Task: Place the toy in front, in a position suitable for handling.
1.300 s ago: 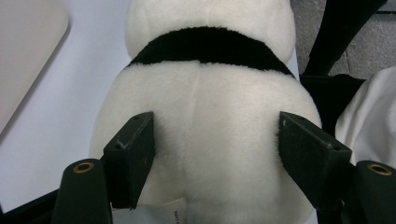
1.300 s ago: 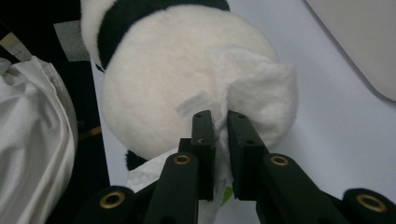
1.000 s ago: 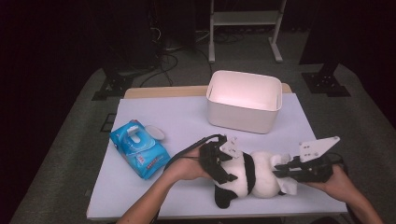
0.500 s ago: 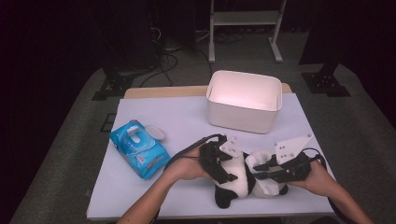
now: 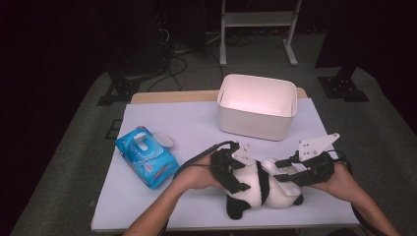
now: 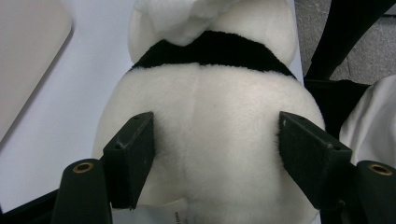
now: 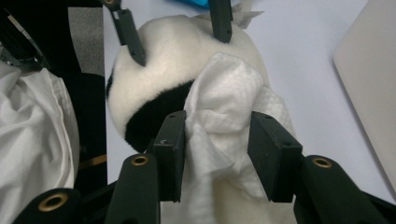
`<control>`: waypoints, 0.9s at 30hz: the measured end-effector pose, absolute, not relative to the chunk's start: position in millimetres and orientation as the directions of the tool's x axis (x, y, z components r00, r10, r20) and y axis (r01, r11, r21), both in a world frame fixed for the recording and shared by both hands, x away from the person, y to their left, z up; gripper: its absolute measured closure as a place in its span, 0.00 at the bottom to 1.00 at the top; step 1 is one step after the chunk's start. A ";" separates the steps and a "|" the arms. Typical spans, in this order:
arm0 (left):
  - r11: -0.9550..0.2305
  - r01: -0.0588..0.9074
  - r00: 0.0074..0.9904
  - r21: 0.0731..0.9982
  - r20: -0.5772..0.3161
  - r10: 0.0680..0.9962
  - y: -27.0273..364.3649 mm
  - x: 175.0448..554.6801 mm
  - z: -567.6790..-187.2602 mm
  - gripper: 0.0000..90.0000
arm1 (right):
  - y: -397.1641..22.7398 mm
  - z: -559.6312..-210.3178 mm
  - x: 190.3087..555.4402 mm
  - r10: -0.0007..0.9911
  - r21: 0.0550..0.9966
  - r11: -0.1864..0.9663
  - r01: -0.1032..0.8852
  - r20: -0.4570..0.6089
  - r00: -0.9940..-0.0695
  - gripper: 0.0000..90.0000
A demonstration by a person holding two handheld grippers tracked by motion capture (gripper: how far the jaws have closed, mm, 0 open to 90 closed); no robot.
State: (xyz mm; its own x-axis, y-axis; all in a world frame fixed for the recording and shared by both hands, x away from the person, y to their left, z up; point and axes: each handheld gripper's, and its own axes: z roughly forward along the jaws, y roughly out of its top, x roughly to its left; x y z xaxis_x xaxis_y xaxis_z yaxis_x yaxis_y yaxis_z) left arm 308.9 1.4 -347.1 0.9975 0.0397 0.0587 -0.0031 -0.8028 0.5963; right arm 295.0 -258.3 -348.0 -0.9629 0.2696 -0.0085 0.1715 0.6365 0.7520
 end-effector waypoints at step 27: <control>-0.790 -0.007 0.995 0.613 0.081 0.054 10.7 304.8 -336.3 0.30 | -237.1 -359.9 287.7 0.192 0.706 0.699 0.115 -0.030 -0.981 0.87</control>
State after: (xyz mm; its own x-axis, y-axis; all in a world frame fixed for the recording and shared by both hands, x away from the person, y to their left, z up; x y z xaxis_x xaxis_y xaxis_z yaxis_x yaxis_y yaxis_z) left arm 304.8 10.7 -336.3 0.9952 0.0545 0.0815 -0.0069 -0.7901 0.6130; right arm 287.7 -237.1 -359.9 -0.9809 0.1920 -0.0303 0.1151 0.6991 0.7057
